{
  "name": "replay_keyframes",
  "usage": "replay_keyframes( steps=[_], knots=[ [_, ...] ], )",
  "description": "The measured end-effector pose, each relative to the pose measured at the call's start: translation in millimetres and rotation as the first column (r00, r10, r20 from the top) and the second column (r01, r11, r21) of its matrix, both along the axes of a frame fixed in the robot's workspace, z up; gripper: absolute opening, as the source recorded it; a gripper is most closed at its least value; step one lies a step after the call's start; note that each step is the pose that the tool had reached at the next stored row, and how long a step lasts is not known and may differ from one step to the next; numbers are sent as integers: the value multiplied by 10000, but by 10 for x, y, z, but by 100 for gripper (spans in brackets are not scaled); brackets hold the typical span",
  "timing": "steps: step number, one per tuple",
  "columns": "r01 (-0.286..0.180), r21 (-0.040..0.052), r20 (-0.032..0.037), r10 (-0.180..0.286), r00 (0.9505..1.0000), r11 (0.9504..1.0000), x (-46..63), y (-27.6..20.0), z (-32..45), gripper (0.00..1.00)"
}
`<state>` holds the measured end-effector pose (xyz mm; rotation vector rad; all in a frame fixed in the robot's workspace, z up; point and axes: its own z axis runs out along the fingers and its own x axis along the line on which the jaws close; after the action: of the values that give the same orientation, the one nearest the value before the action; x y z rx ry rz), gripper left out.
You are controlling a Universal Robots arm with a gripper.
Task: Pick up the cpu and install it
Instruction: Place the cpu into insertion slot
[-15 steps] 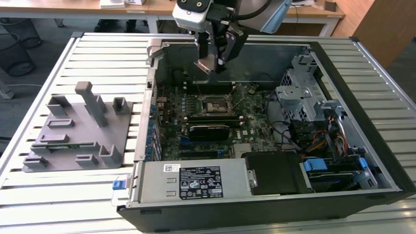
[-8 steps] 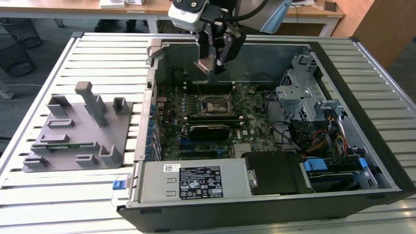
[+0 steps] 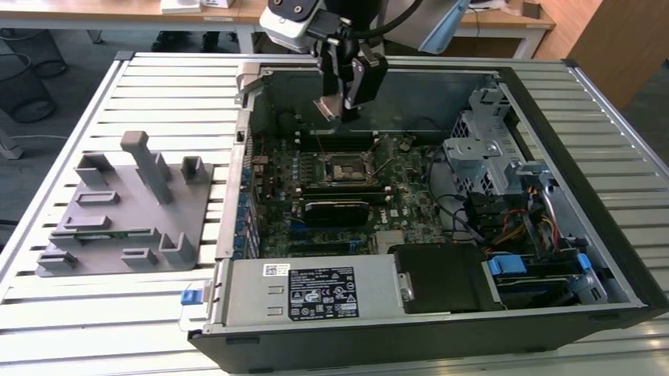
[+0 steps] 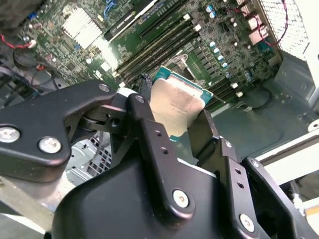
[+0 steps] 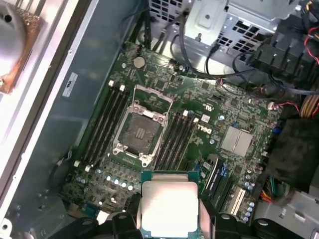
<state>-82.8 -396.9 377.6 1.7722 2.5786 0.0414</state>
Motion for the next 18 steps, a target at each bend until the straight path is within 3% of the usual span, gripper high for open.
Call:
replay_keyframes(
  steps=[7,18],
  knots=[
    [606,-1,2,-606,9982,9982,0,22,-10,54],
    [952,-5,3,-952,9955,9955,0,42,-14,54]
  ],
)
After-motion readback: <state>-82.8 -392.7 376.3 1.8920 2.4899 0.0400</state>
